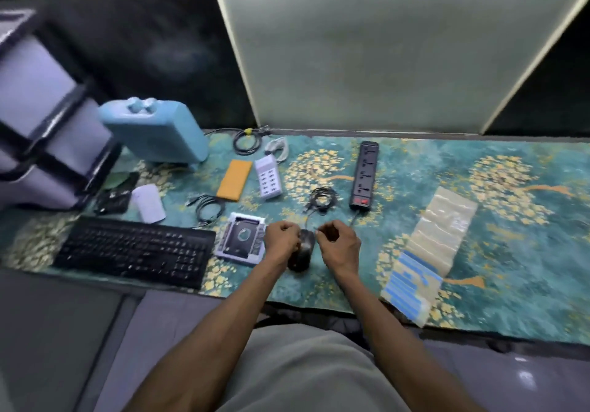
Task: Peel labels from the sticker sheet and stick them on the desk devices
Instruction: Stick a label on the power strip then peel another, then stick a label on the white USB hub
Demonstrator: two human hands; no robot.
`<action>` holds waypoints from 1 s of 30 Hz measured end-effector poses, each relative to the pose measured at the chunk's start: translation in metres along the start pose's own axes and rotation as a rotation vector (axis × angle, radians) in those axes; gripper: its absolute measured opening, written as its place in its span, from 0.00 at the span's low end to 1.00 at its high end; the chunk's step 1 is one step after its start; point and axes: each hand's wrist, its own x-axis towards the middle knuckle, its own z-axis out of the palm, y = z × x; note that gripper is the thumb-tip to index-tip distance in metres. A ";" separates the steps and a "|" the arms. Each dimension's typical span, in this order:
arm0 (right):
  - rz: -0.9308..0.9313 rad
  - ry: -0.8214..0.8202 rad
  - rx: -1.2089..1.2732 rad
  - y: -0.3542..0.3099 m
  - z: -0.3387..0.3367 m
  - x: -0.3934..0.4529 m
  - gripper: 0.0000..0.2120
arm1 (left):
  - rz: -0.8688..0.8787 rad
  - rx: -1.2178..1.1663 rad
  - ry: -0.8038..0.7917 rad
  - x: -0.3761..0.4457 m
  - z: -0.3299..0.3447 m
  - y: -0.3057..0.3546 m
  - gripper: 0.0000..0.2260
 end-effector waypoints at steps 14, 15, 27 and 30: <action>0.067 -0.017 -0.029 -0.042 0.076 0.036 0.04 | 0.061 0.258 0.107 0.085 -0.051 0.041 0.09; 0.079 -0.011 -0.017 -0.042 0.078 0.041 0.03 | 0.069 0.300 0.102 0.093 -0.051 0.045 0.13; 0.143 0.084 -0.019 -0.058 0.094 0.047 0.03 | 0.187 0.610 -0.091 0.164 -0.046 0.076 0.47; 0.169 0.135 0.025 -0.059 0.092 0.049 0.03 | 0.209 0.465 -0.133 0.171 -0.050 0.076 0.45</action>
